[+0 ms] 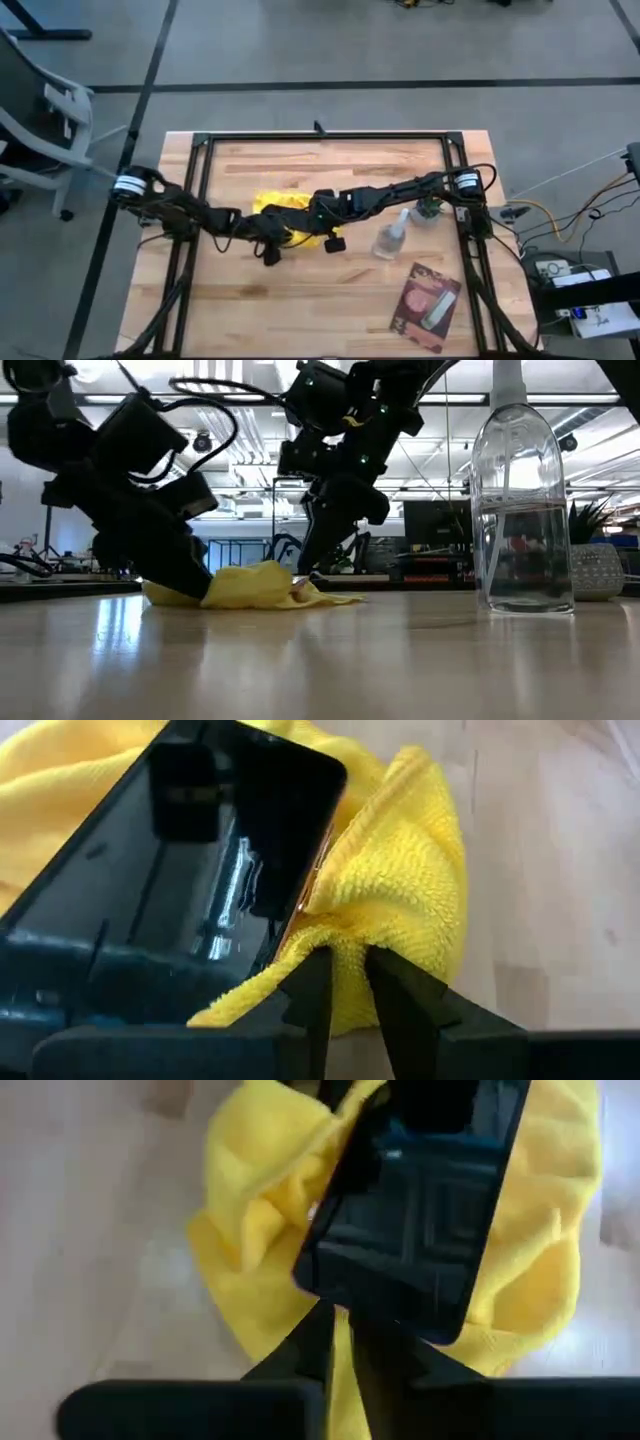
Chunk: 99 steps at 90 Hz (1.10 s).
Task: Apply microfiber cloth
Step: Wipe the front of the pink cellphone with a microfiber cloth
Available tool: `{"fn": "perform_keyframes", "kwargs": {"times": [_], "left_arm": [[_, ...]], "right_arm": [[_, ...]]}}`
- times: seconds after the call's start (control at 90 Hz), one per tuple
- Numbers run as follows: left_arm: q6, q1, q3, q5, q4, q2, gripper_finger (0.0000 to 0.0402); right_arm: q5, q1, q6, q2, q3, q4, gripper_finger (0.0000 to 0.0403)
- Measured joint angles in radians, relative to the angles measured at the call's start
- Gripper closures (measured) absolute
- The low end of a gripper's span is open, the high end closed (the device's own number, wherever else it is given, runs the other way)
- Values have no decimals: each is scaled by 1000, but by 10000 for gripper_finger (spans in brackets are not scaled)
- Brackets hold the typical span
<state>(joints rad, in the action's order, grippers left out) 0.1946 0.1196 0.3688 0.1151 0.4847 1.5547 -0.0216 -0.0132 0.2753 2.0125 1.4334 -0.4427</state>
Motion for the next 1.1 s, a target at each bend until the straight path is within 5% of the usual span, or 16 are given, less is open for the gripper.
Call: {"fn": "perform_keyframes", "kwargs": {"times": [0.278,0.378,0.478,0.6,0.956,1.1], "left_arm": [[-80,0,69,8,-417,-232,342],[-66,-1,70,125,-546,-338,342],[-36,-9,37,270,-608,-414,342],[3,-40,-23,307,-579,-445,342],[104,-52,-153,266,-270,-297,342],[106,-52,-151,271,-191,-226,342]], "right_arm": [[-102,0,102,-2,0,5,239],[-131,-15,57,-6,1,6,212],[-47,-36,-33,-8,10,15,188],[56,-50,-102,6,11,36,153],[63,-40,-259,86,11,138,15],[45,-37,-276,99,11,166,11]]}}
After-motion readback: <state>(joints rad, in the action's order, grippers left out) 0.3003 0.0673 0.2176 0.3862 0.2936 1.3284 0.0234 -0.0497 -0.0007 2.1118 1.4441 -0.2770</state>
